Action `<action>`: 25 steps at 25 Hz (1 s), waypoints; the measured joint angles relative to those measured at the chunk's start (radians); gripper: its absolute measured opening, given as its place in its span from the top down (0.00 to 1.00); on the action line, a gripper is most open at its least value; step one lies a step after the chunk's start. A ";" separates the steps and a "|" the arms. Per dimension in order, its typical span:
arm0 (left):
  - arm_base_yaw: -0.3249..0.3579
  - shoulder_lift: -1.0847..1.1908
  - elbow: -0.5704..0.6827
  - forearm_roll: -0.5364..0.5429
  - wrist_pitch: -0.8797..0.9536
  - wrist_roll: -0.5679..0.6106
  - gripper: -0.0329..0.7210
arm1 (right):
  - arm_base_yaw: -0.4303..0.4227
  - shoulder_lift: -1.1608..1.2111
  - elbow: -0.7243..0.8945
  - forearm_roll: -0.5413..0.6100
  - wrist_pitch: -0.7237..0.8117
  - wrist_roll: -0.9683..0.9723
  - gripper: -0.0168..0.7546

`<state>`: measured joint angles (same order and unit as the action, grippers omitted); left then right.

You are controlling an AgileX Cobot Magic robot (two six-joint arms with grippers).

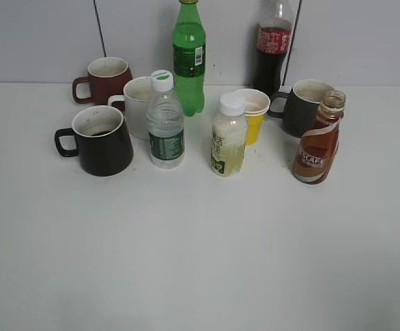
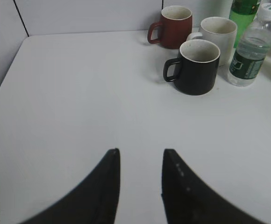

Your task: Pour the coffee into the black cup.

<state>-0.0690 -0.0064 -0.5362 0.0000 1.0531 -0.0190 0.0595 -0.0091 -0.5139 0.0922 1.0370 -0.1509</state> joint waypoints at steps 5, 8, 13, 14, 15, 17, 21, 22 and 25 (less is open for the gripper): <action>0.000 0.000 0.000 0.000 0.000 0.000 0.64 | 0.000 0.000 0.000 0.000 0.000 -0.001 0.33; 0.000 0.000 0.000 0.000 0.000 0.000 0.64 | 0.000 0.000 0.000 0.000 0.000 -0.001 0.33; 0.000 0.000 0.000 0.000 0.000 0.000 0.64 | 0.000 0.000 0.000 0.000 0.000 -0.001 0.33; 0.000 0.000 0.000 0.000 0.000 0.000 0.64 | 0.000 0.000 0.000 0.000 0.000 -0.001 0.33; 0.000 0.000 0.000 0.000 0.000 0.000 0.64 | 0.000 0.000 0.000 0.000 0.000 -0.001 0.33; 0.000 0.000 0.000 0.000 0.000 0.000 0.64 | 0.000 0.000 0.000 0.000 0.000 -0.001 0.33; 0.000 0.000 0.000 0.000 0.000 0.000 0.64 | 0.000 0.000 0.000 0.000 0.000 -0.001 0.33; 0.000 0.000 0.000 0.000 0.000 0.000 0.64 | 0.000 0.000 0.000 0.000 0.000 -0.001 0.33; 0.000 0.000 0.000 0.000 0.000 0.000 0.64 | 0.000 0.000 0.000 0.000 0.000 -0.001 0.33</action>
<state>-0.0690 -0.0064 -0.5362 0.0000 1.0531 -0.0190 0.0595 -0.0091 -0.5139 0.0922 1.0370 -0.1519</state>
